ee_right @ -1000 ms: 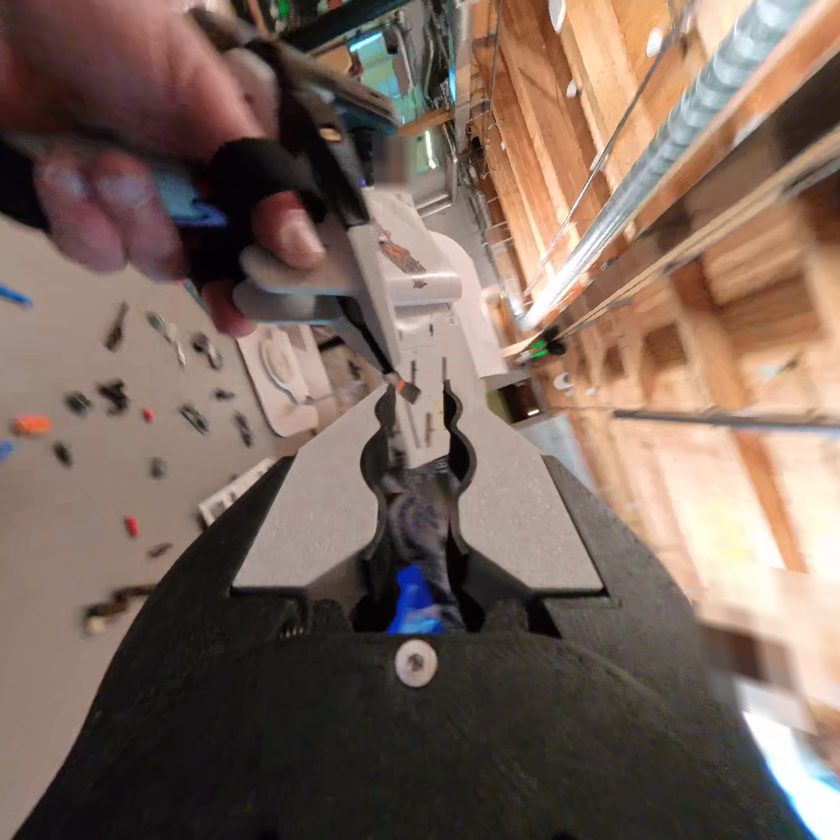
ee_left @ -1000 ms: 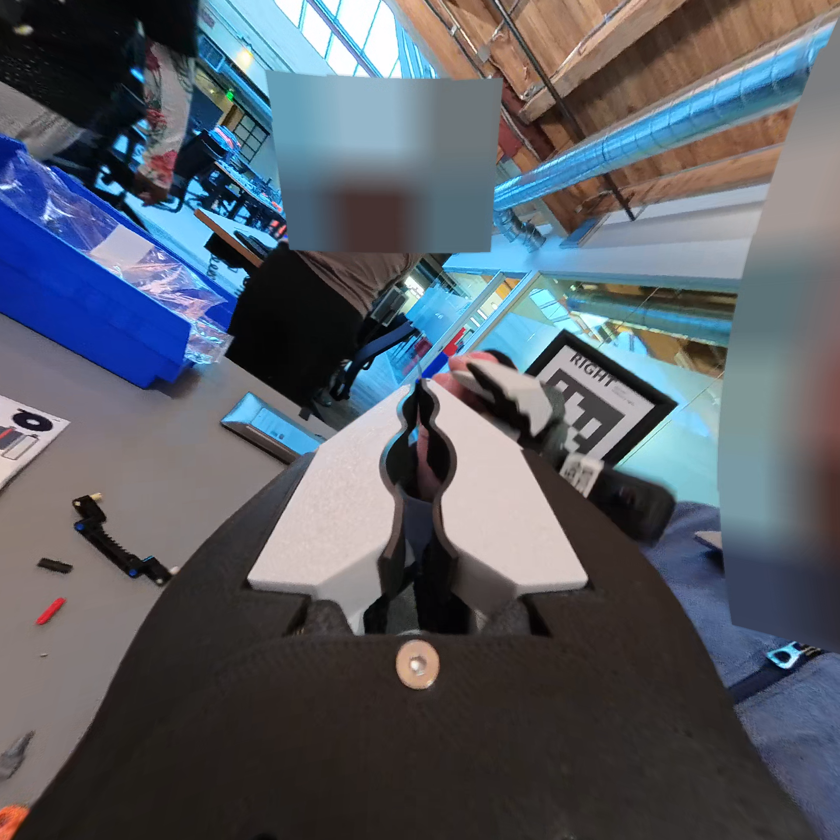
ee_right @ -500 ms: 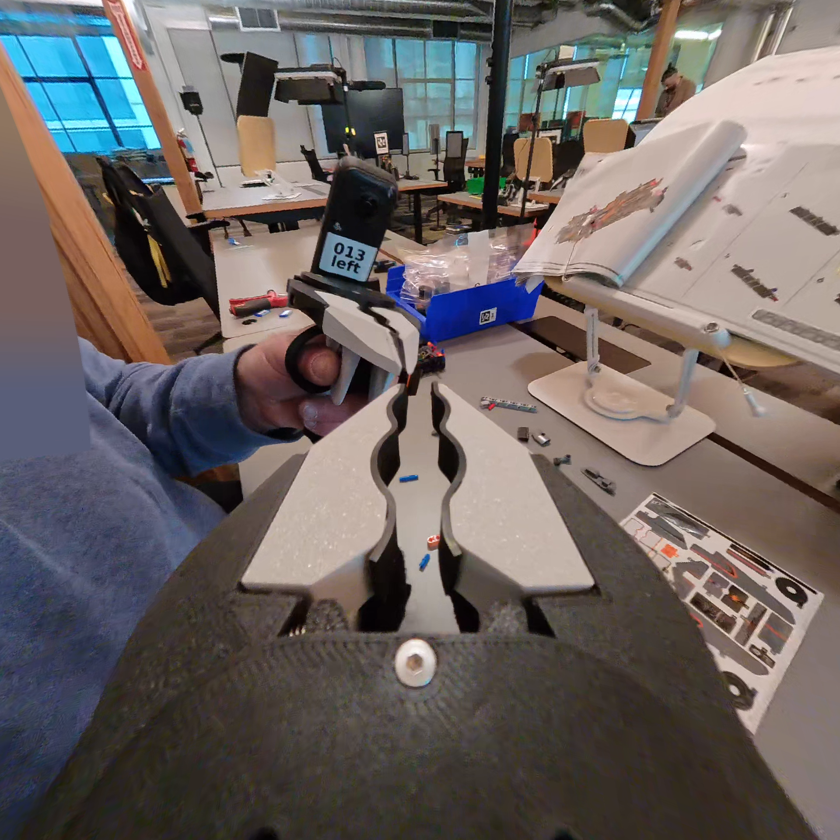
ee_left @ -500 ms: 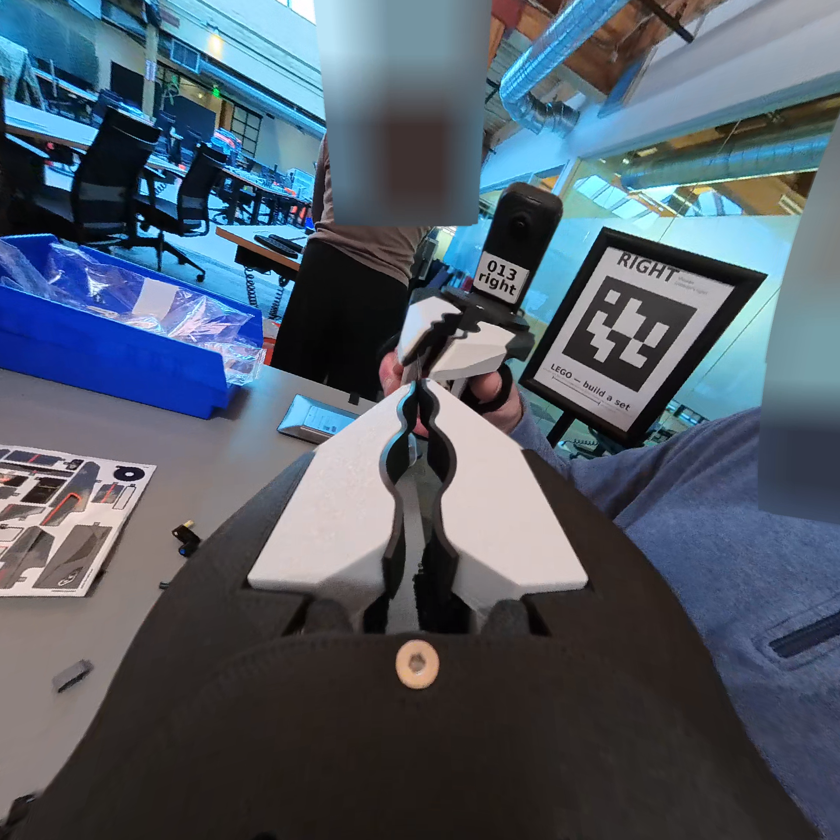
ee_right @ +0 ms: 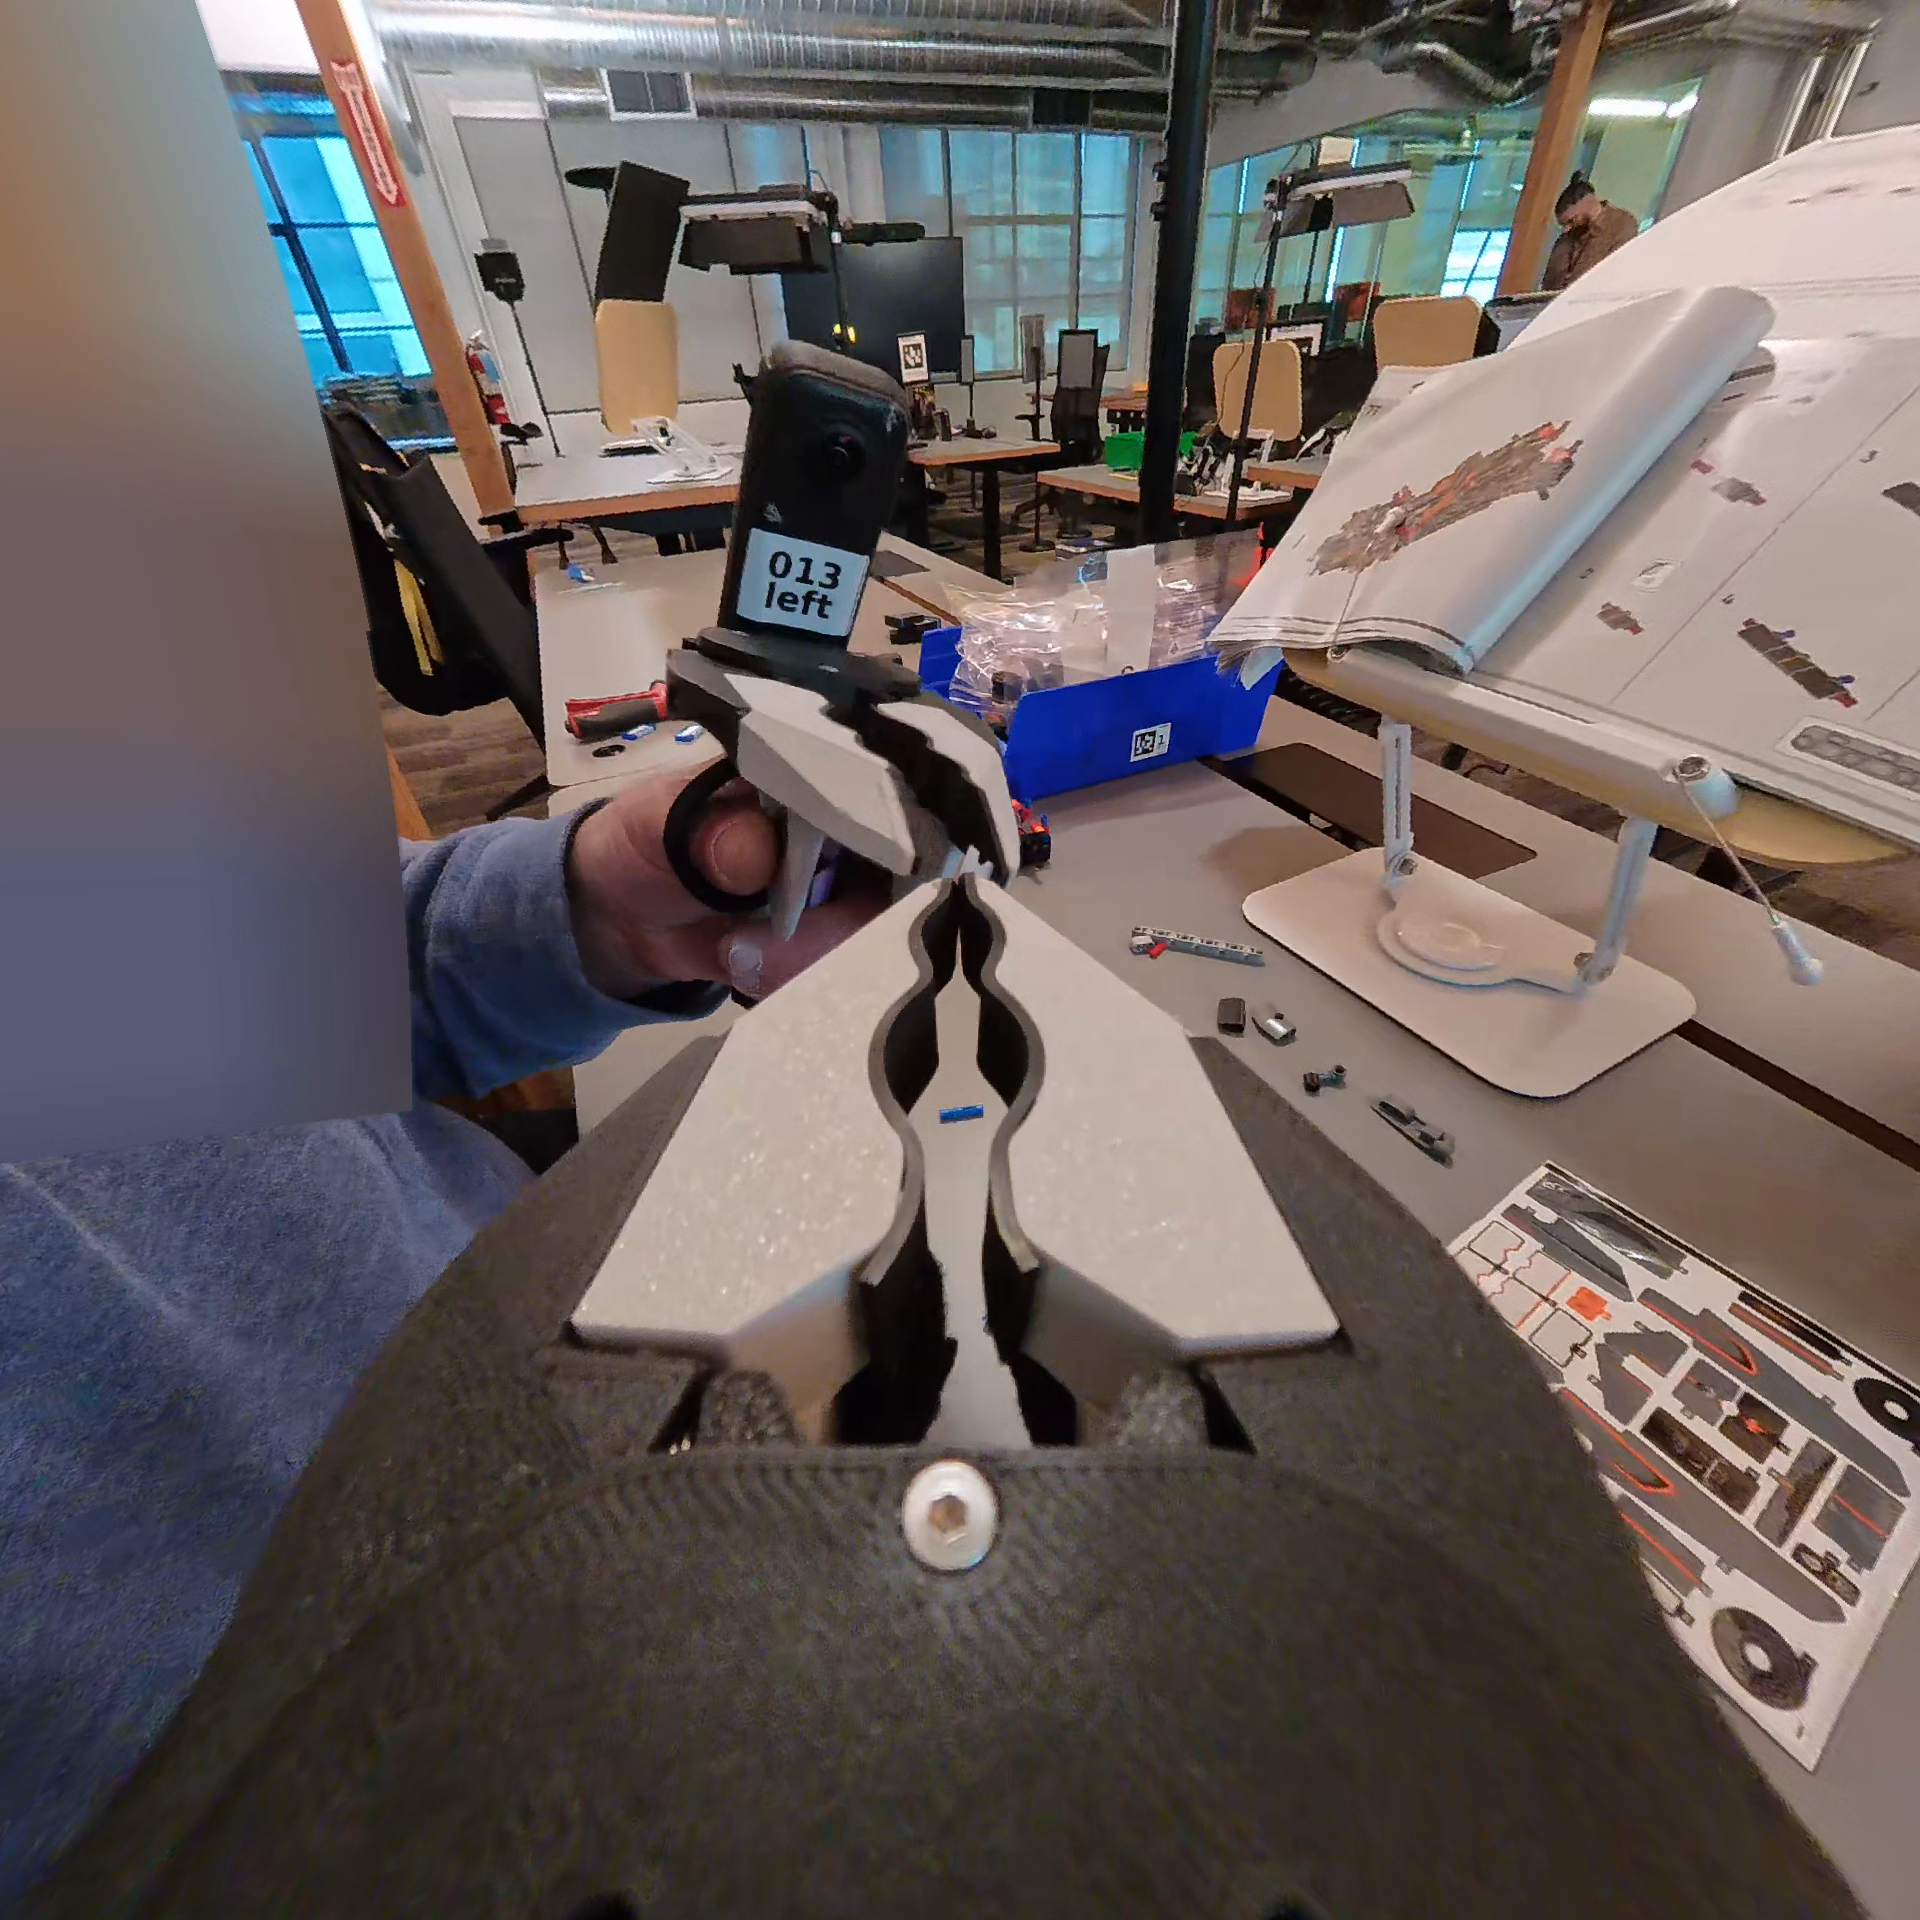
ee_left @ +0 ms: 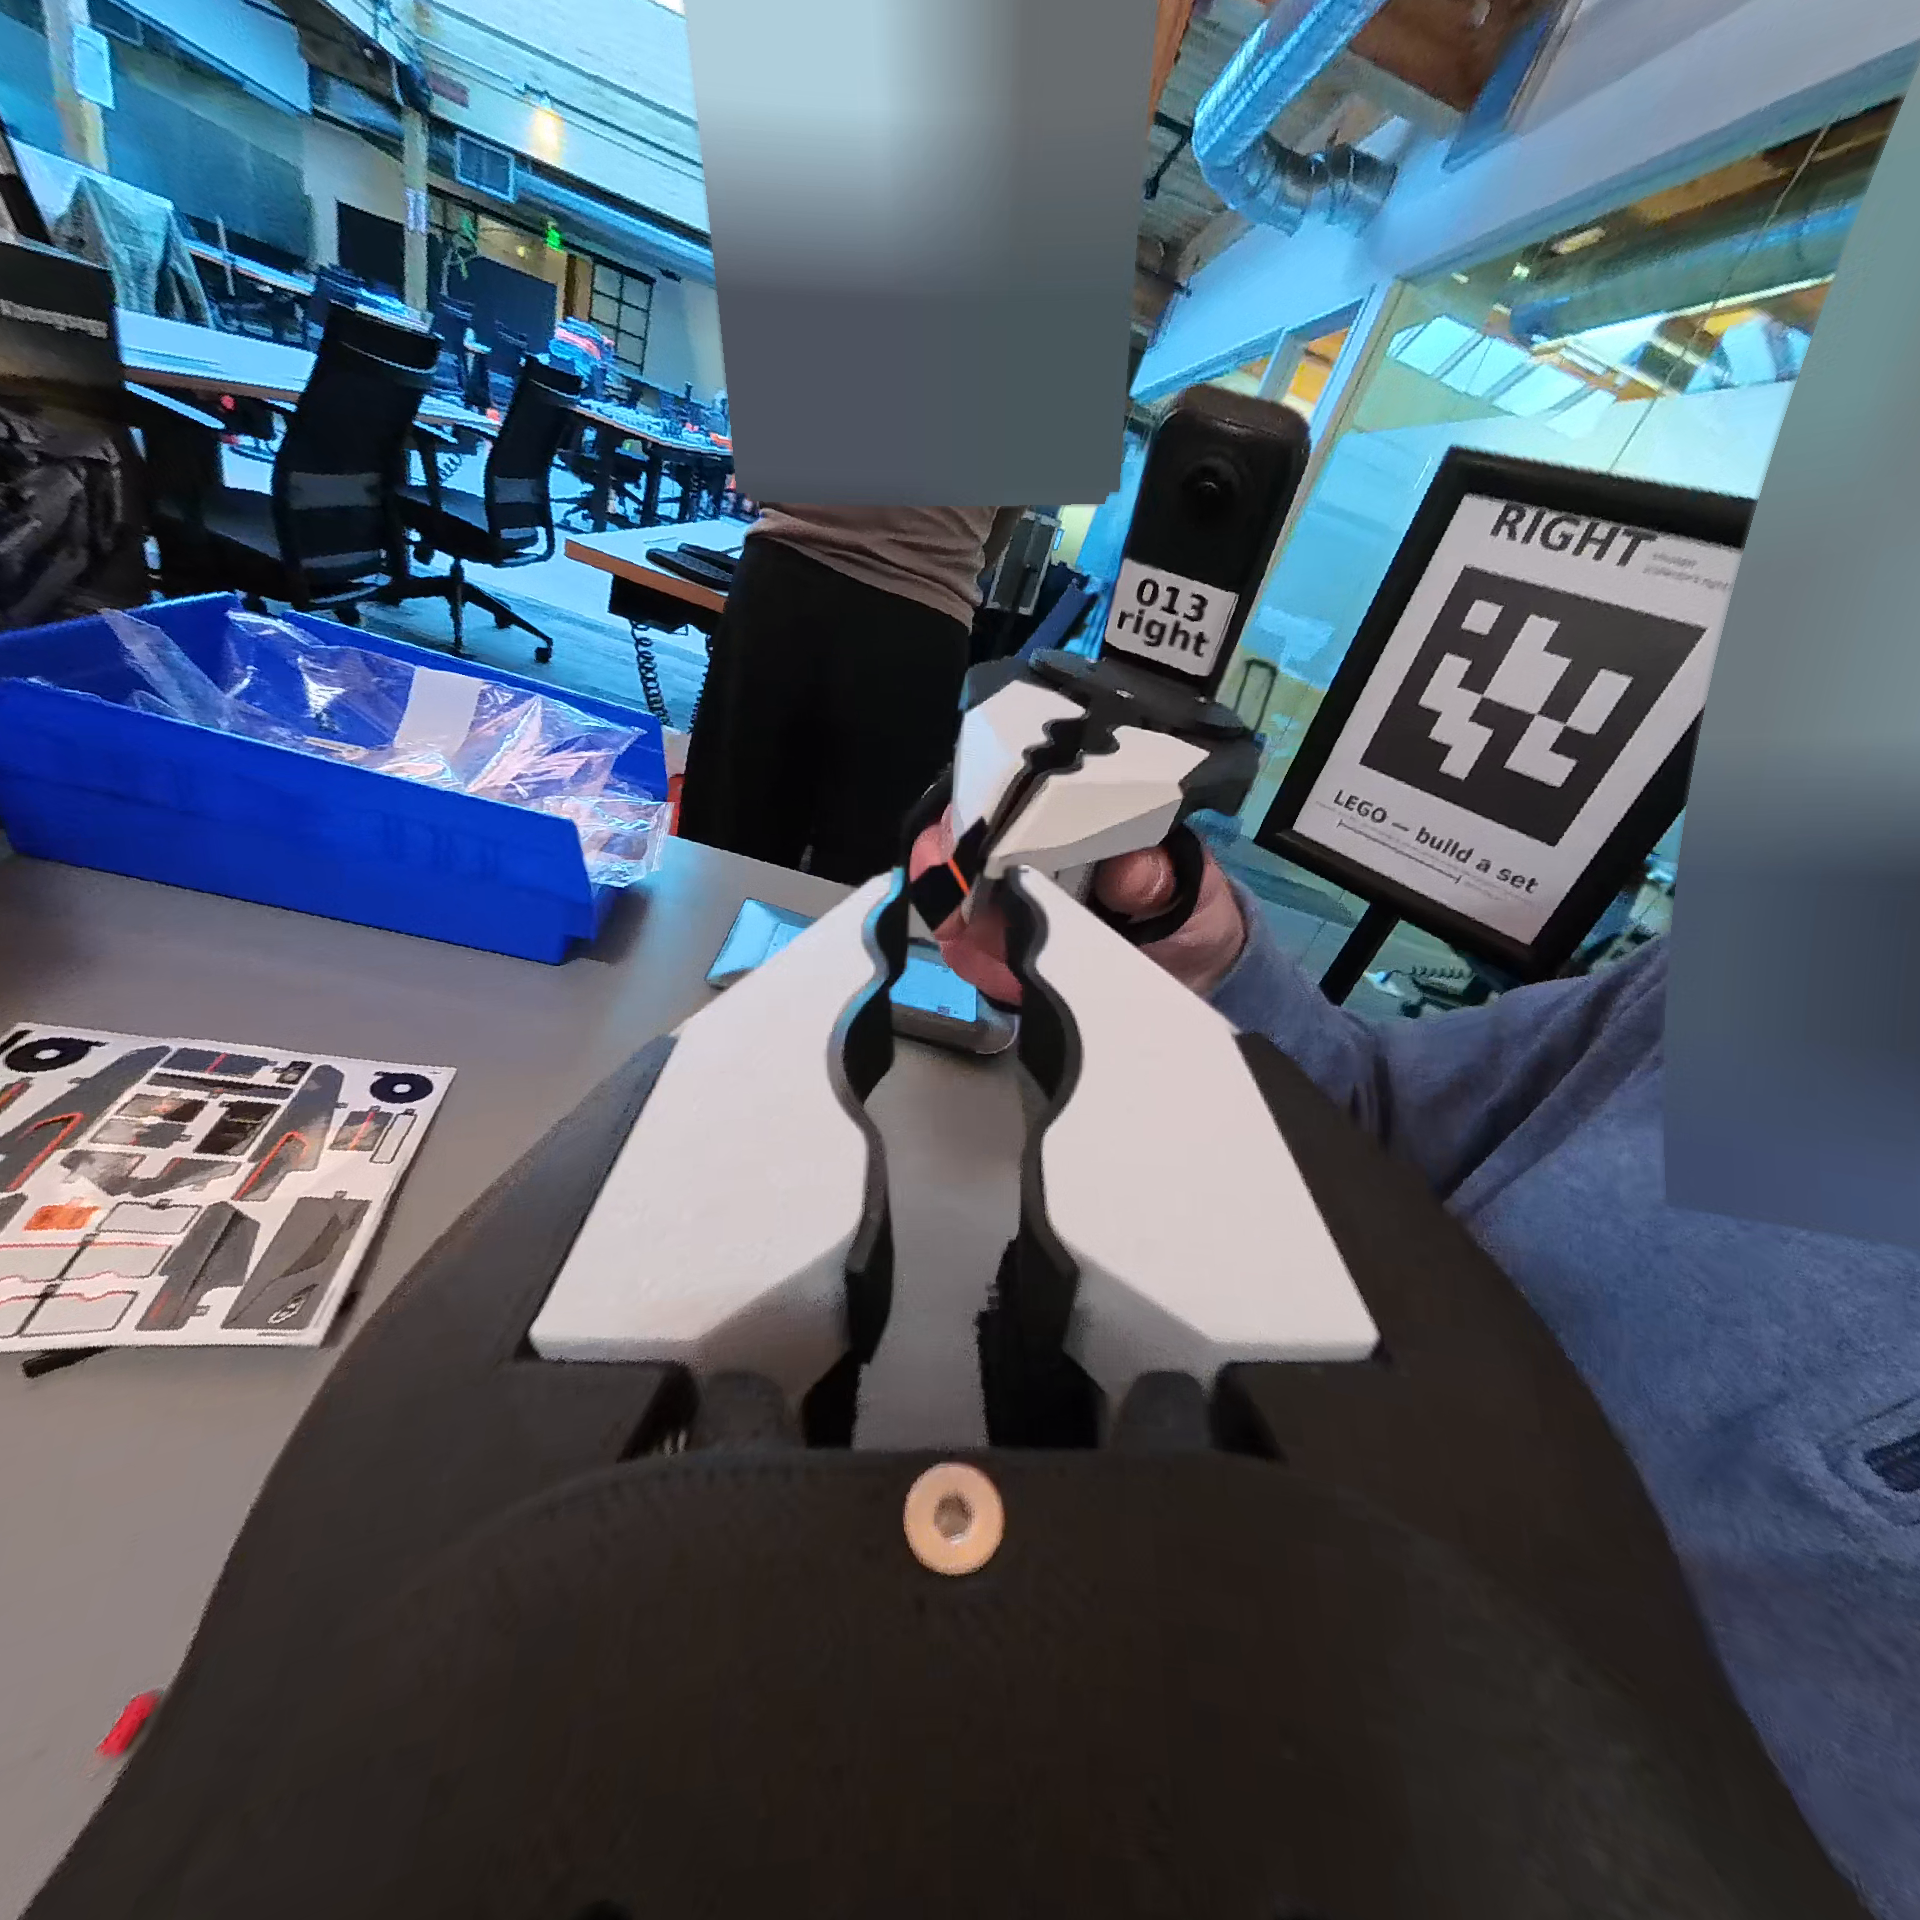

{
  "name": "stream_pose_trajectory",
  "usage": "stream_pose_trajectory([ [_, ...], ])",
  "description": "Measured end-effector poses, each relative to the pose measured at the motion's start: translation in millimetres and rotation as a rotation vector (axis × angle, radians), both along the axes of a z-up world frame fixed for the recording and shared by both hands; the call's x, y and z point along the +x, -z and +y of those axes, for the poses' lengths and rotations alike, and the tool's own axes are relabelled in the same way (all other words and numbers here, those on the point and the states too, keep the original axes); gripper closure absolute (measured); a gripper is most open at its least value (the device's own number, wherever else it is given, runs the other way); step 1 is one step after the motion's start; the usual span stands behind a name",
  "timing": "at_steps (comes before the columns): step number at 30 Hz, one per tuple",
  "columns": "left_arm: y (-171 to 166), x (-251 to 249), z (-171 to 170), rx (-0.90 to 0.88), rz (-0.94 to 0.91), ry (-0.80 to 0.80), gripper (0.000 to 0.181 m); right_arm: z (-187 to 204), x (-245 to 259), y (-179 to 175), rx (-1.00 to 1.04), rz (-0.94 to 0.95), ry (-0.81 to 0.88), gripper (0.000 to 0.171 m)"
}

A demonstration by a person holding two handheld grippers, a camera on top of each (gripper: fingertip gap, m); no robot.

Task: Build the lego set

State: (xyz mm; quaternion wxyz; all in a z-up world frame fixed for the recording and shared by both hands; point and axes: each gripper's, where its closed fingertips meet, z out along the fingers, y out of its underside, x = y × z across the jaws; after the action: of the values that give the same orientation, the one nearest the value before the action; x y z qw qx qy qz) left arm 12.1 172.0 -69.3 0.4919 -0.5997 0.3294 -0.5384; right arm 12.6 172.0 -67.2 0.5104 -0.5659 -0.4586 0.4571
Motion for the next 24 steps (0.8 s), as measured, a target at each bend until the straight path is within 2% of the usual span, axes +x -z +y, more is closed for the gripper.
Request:
stream_pose_trajectory([
  [1, 2.5, -1.2, 1.4, 0.004, 0.022, -0.022, 0.154, -0.6, -1.1, -0.9, 0.003, 0.008, 0.0, 0.171],
  [8, 0.4, -25.8, 2.1, 0.045, 0.058, -0.09, 0.142, -1.7, -7.8, -3.3, -0.018, 0.039, -0.021, 0.171],
  [12, 10.6, -54.4, 5.7, 0.054, 0.128, -0.14, 0.137, 0.1, -8.9, 2.9, -0.059, 0.055, -0.021, 0.171],
  [19, 64.8, -90.5, 1.7, 0.013, 0.301, -0.14, 0.136, 6.3, -13.0, 17.7, -0.174, 0.104, -0.019, 0.171],
  [24, 107.9, -95.7, -0.6, 0.018, 0.437, -0.102, 0.137, 7.7, -15.2, 22.8, -0.215, 0.126, 0.0, 0.171],
])
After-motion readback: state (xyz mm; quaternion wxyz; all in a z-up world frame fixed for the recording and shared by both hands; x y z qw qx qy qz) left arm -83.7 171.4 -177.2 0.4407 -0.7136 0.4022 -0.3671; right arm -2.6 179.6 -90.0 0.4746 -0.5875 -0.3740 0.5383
